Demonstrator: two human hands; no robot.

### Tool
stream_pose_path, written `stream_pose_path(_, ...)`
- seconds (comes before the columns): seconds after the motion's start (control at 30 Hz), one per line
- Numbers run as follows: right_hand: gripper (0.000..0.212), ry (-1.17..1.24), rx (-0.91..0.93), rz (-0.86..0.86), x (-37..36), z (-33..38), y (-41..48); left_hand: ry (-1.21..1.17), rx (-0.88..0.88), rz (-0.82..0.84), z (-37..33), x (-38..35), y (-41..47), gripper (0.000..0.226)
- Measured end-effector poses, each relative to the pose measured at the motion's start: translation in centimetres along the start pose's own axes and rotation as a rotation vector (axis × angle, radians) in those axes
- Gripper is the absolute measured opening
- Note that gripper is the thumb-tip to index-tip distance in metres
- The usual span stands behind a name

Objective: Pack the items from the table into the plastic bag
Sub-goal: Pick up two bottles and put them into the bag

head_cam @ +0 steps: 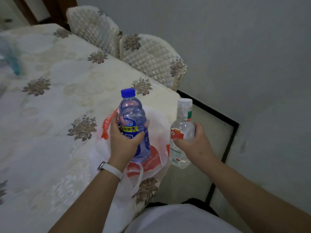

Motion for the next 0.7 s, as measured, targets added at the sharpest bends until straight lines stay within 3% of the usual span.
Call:
stream_pose_path(0.2,0.055,-0.025,0.119,0.152,-3.2,2.5,4.0,0.104,0.028,-0.154,2.8,1.9,1.9,0.105)
stream_pose_path(0.7,0.058,-0.100,0.333,0.522,-11.1,6.1,12.7,0.327,-0.030,-0.528,2.8,1.6,1.2,0.092)
Point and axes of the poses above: each hand's wrist, its own y-axis towards the middle knuckle, its own x-axis out of the back of the hand, z = x × y, the point moved 4 cm from there along y, towards the middle knuckle, and after that the axes turned 9 degrees about -y, right-handed, at the moved point
